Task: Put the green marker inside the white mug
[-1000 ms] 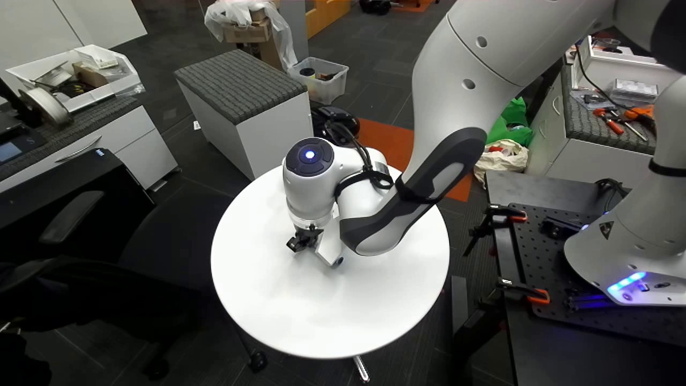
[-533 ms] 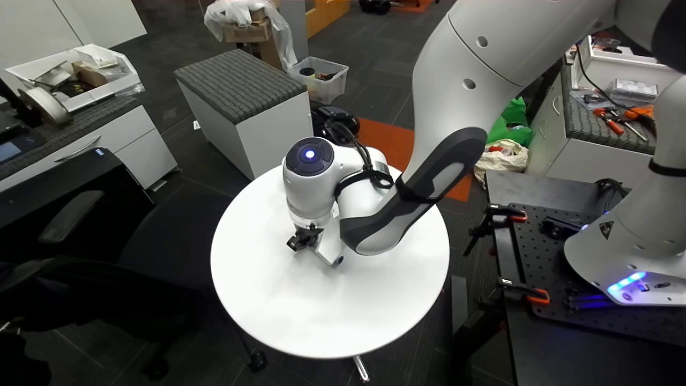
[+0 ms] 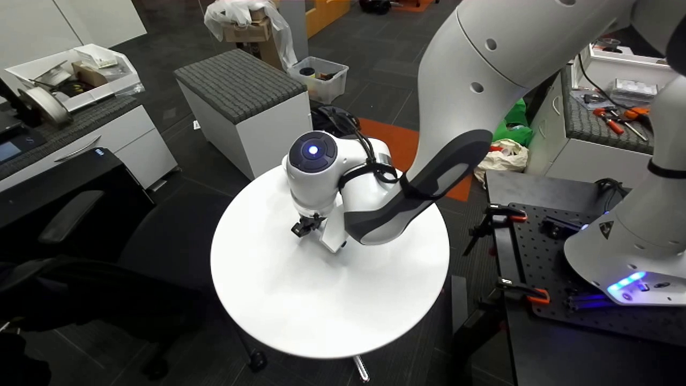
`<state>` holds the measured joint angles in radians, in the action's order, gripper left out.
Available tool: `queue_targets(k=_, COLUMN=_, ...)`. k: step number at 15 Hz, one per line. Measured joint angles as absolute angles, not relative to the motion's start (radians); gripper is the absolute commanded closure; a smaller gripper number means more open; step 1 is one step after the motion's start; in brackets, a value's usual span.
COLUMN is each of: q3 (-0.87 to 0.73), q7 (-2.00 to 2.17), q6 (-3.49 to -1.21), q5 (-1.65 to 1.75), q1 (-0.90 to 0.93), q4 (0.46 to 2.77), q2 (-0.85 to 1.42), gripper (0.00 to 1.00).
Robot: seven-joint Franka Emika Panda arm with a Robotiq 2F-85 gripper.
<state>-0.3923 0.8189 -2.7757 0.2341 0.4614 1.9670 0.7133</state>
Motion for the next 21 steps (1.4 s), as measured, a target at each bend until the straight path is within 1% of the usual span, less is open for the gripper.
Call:
queue_targets(k=9, q3=-0.571, q7=1.038, q6=-2.776, q5=0.387, q1=0.617, q4=2.022, q2=0.656, gripper=0.95)
queue_targets(k=21, q3=-0.830, q7=1.426, q6=-2.776, q5=0.696, q1=0.812, q4=2.109, q2=0.553, gripper=0.95)
